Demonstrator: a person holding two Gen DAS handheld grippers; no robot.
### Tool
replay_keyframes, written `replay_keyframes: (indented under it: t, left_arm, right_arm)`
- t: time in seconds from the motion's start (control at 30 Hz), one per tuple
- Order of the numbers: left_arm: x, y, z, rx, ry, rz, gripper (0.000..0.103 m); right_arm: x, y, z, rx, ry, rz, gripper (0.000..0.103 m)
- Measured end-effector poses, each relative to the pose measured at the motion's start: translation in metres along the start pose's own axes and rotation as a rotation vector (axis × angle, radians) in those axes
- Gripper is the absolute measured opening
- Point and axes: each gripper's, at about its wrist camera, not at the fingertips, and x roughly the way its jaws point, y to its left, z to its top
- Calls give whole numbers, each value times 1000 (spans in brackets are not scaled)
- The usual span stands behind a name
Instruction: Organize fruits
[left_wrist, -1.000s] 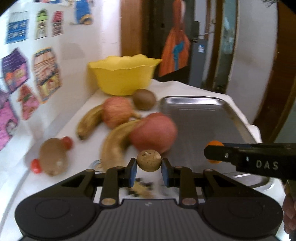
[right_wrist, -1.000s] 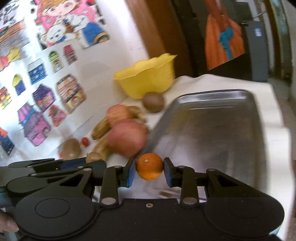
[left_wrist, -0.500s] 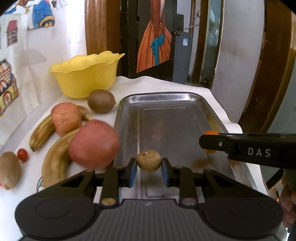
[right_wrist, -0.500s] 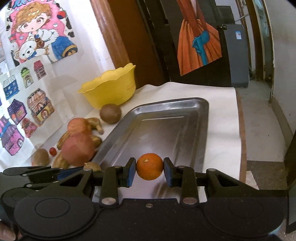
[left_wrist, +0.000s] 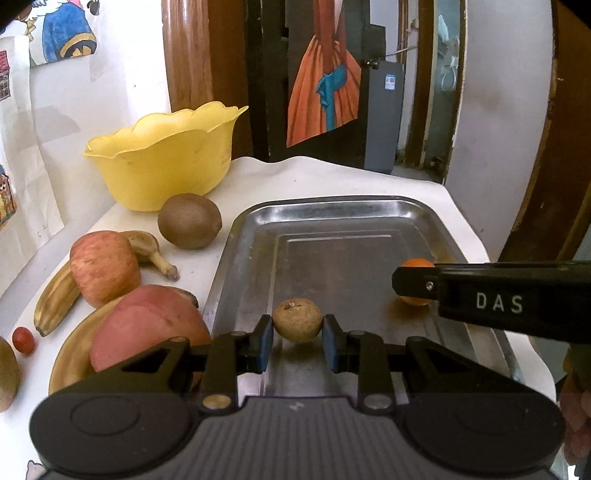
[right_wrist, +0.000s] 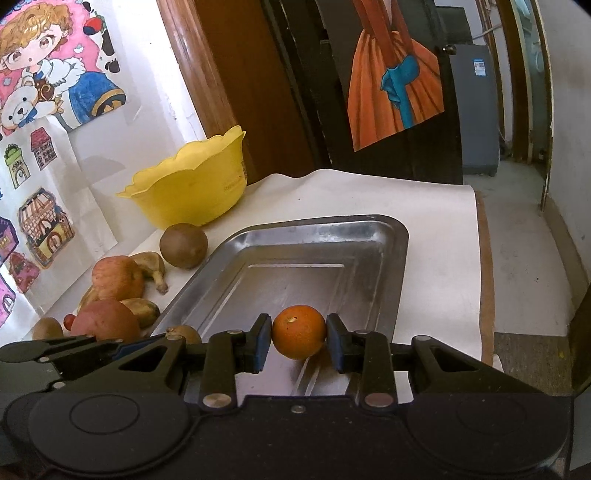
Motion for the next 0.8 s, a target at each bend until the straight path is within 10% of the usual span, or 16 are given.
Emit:
replay_keyframes:
  t: [0.37, 0.8]
  left_arm:
    - [4, -1, -1, 12, 18, -17, 32]
    - [-25, 7, -7, -2, 3, -64, 66]
  right_arm:
    - [4, 4, -3, -35, 1, -27, 37]
    - [-43, 7, -2, -18, -119, -100, 83]
